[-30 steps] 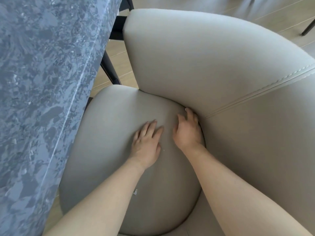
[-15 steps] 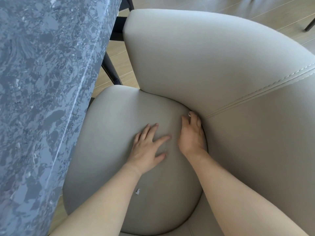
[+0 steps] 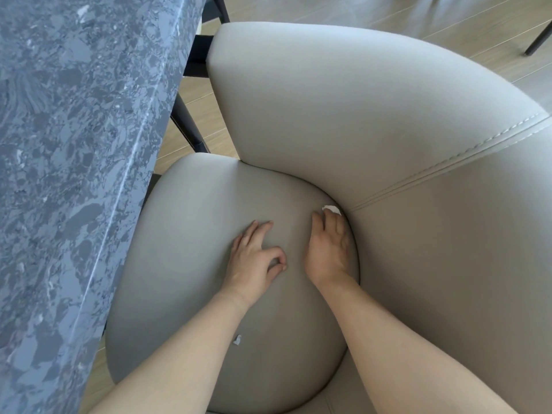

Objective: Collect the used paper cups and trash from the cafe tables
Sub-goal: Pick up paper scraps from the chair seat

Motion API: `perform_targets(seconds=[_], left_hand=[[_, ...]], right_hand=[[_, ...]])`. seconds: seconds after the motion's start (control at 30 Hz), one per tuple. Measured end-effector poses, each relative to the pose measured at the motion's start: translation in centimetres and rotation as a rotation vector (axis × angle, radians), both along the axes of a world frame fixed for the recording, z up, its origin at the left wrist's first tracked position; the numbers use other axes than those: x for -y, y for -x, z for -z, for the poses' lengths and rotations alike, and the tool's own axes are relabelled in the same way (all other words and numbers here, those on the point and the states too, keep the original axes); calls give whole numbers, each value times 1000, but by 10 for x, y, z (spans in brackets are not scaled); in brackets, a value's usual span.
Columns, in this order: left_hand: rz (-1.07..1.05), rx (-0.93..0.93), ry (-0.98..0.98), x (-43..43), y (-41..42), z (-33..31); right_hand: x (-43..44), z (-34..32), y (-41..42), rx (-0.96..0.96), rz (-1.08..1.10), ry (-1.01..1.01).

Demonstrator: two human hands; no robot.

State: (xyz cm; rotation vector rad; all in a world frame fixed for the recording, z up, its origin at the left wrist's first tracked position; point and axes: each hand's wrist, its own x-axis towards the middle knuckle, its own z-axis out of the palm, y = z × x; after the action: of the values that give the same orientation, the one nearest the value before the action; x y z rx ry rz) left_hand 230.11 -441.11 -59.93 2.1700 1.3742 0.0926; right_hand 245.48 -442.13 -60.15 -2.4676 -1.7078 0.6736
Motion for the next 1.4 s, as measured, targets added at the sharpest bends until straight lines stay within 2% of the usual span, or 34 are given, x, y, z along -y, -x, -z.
perform_targets(seconds=[0.23, 0.5, 0.6, 0.8, 0.9, 1.03, 1.17, 1.4], left_hand=[[-135, 127, -5, 0, -8, -12], [-59, -54, -6, 23, 13, -16], [-148, -85, 45, 45, 21, -23], [-269, -144, 108, 107, 56, -33], [-328, -160, 144, 123, 68, -35], [-408, -166, 184, 125, 79, -33], [-379, -153, 205, 126, 80, -29], [-330, -147, 245, 122, 69, -18]], right_hand=[[5, -12, 2, -10, -37, -73], [5, -10, 9, -60, -46, -13], [12, -15, 16, -128, -67, 33], [36, -23, 29, -170, -274, 89], [46, -23, 38, -181, -405, 100], [56, -22, 43, -144, -433, 89], [59, -23, 43, -121, -478, 67], [63, -21, 47, -188, -544, 59]])
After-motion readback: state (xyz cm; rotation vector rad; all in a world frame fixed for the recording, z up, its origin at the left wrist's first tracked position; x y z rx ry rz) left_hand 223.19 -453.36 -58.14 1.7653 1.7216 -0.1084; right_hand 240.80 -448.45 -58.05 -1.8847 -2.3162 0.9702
